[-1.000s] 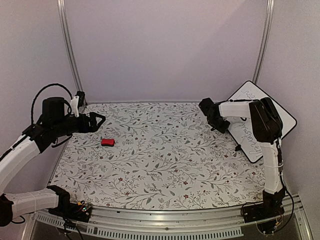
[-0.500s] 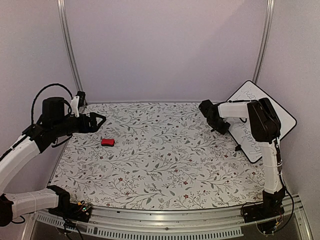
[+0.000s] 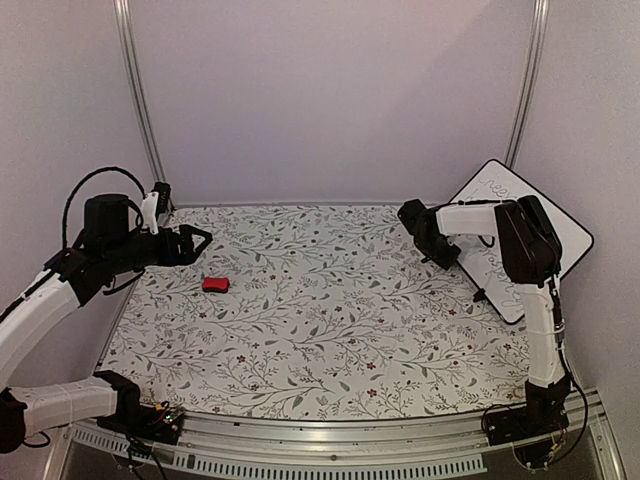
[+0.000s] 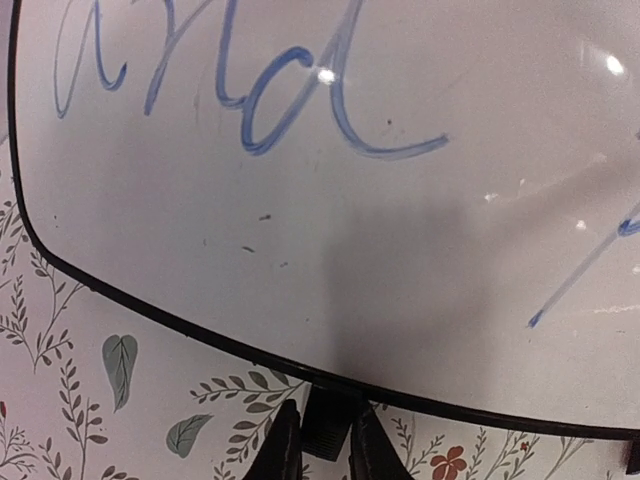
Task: Erase the whiteboard
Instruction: Move the whiteboard to the center of the board.
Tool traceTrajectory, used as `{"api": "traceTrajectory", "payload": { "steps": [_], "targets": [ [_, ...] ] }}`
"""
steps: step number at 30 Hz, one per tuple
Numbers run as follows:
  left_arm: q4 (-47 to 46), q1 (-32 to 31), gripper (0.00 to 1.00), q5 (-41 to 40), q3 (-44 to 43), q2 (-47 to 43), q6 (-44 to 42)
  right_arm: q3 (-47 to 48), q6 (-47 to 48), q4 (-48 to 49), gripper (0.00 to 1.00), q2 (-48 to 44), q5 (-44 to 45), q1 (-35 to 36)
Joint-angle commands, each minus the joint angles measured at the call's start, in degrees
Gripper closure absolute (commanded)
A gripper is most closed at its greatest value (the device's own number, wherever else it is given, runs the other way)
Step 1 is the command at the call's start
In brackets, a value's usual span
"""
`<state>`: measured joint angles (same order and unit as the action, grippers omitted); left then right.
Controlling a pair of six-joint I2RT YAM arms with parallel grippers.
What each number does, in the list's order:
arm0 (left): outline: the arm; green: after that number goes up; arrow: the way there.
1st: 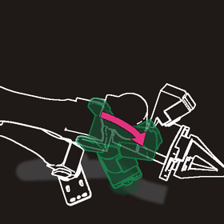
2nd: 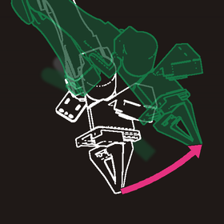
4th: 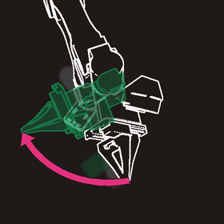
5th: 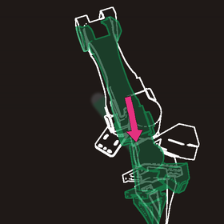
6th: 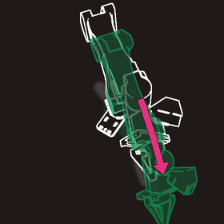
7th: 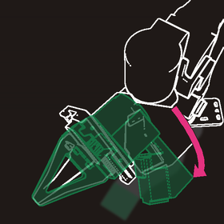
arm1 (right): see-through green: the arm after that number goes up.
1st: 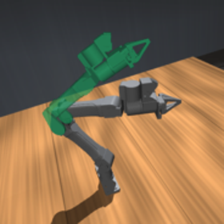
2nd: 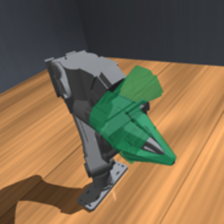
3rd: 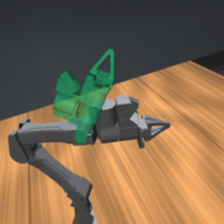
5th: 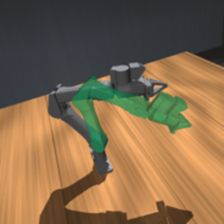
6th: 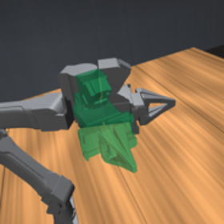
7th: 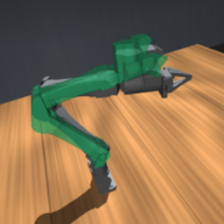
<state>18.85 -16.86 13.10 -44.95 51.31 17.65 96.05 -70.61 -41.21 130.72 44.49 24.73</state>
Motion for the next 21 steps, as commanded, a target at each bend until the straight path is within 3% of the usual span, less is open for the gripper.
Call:
{"api": "traceTrajectory", "payload": {
  "steps": [1,21],
  "targets": [
    [-0.48,-0.62,0.00,0.53,-0.40,-0.86,-0.16,0.69,0.53,-1.17,0.91,1.65,1.26,-0.10],
    [-0.46,-0.59,0.00,0.02,-0.38,-0.38,-0.18,-8.64,1.13,4.97,0.95,-4.20,-1.04,5.22]
  ]
}}
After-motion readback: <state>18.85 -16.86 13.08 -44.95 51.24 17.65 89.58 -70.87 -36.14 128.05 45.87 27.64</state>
